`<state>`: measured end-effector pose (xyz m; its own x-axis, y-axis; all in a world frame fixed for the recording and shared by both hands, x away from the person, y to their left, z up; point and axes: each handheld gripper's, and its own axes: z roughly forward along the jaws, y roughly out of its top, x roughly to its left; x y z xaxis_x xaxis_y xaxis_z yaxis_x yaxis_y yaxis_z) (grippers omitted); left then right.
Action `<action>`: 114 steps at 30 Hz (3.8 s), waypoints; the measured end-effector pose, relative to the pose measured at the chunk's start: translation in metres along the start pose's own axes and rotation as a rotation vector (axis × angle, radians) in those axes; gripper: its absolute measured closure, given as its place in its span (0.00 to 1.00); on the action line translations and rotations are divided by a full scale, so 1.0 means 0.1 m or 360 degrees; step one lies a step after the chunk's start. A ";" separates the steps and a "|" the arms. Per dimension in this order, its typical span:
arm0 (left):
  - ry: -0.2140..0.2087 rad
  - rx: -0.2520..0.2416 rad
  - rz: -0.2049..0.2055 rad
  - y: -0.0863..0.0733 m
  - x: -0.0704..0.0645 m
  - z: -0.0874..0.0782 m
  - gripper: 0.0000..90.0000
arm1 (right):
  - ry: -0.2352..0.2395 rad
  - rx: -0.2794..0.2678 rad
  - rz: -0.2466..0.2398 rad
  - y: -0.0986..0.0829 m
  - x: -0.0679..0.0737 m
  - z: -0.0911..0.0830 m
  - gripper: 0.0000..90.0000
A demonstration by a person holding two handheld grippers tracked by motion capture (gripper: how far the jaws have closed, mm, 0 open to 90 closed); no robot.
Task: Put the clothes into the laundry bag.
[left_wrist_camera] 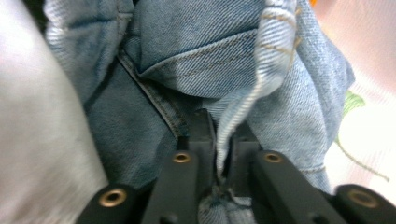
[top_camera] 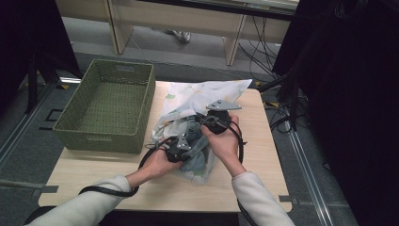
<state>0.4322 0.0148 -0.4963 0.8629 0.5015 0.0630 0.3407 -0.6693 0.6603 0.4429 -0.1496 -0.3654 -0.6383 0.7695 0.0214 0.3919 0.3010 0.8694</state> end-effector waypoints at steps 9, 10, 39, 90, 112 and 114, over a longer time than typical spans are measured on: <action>0.0131 -0.0208 -0.0118 0.09 0.11 -0.10 0.94 | 0.0000 -0.0005 0.0003 0.00 0.00 0.00 1.00; 0.0142 -0.0230 -0.0118 0.12 0.14 -0.12 0.94 | -0.0001 -0.0013 -0.0006 0.01 0.00 0.00 1.00; 0.0438 -0.0465 -0.0228 0.21 0.29 -0.02 0.93 | 0.0002 -0.0064 0.0026 0.03 0.00 -0.03 1.00; 0.0164 -0.0218 0.0082 0.02 -0.02 -0.13 0.33 | 0.0002 -0.0033 0.0030 0.02 -0.02 -0.03 1.00; 0.0108 -0.0125 -0.0063 0.09 -0.01 0.13 0.90 | 0.0007 -0.0030 0.0032 0.02 -0.02 -0.03 1.00; 0.0133 -0.0148 -0.0061 0.10 0.00 0.11 0.91 | 0.0007 -0.0029 0.0032 0.02 -0.02 -0.03 1.00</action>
<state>0.4400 0.0022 -0.4980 0.8144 0.5723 0.0962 0.3334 -0.5971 0.7296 0.4427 -0.1525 -0.3625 -0.6334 0.7727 0.0414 0.3926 0.2747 0.8777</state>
